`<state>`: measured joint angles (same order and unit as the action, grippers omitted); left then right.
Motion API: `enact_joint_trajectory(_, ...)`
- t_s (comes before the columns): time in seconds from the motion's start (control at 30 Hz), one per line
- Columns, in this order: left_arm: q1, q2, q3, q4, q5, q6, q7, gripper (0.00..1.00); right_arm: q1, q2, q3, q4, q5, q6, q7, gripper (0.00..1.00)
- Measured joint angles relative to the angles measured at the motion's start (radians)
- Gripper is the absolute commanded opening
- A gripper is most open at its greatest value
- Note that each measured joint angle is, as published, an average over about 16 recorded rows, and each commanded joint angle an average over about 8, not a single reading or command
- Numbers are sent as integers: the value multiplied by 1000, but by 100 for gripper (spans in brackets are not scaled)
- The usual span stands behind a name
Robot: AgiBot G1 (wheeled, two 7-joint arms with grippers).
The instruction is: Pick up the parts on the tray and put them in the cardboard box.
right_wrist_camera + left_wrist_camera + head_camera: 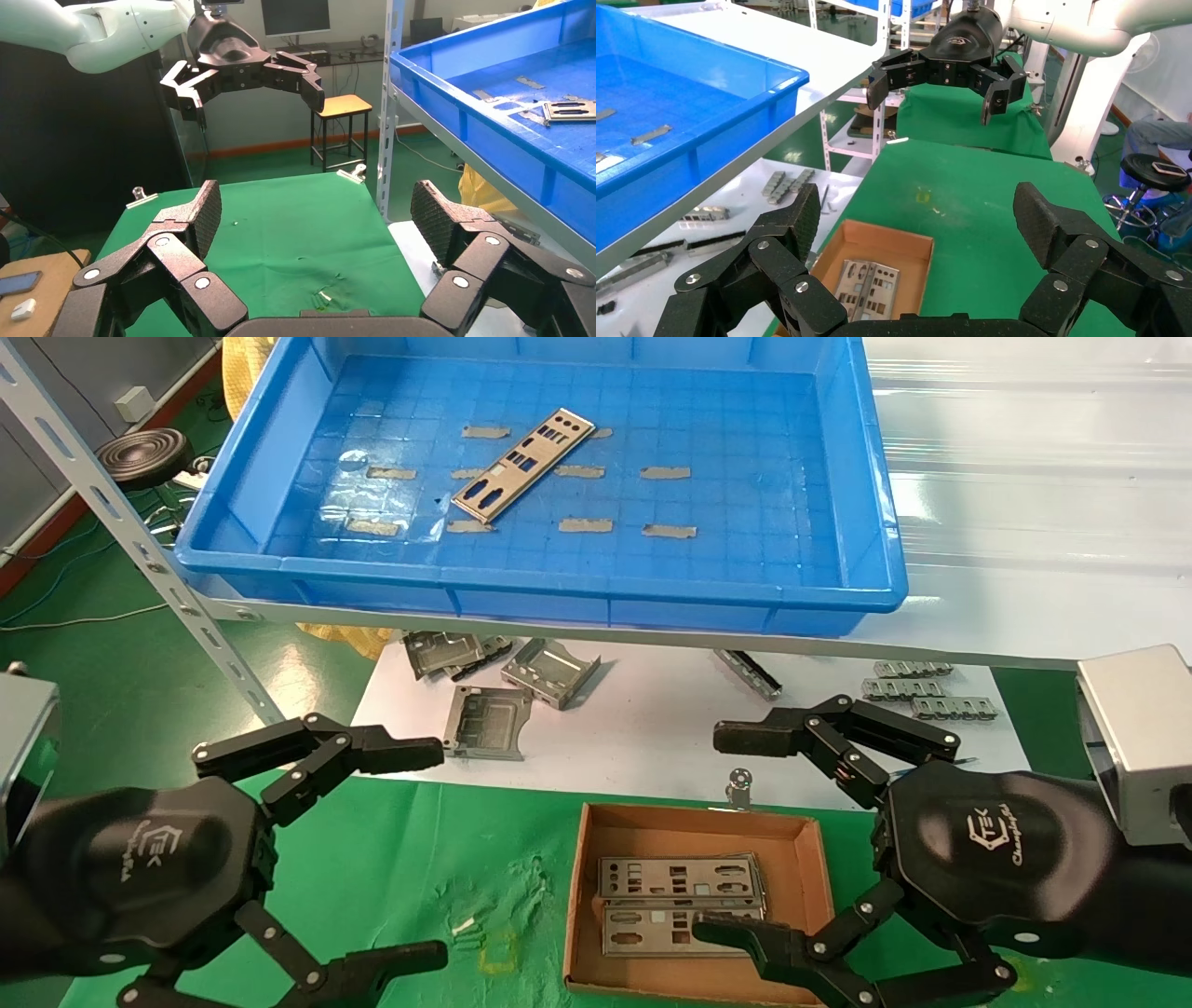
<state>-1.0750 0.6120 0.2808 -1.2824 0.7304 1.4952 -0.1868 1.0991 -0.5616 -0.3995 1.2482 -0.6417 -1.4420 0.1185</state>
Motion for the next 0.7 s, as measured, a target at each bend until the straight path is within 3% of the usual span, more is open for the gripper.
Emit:
enact_joint_trajectory(0.4,0,0,0,0,0,0,0,100,0,0,0,0,0,0,0,100)
enact_joint_trajectory(0.43,0,0,0,0,0,0,0,100,0,0,0,0,0,0,0,92)
enact_joint_trajectory(0.67,0,0,0,0,0,0,0,100,0,0,0,0,0,0,0,5)
enact_joint_trajectory(0.7,0,0,0,0,0,0,0,100,0,0,0,0,0,0,0,0)
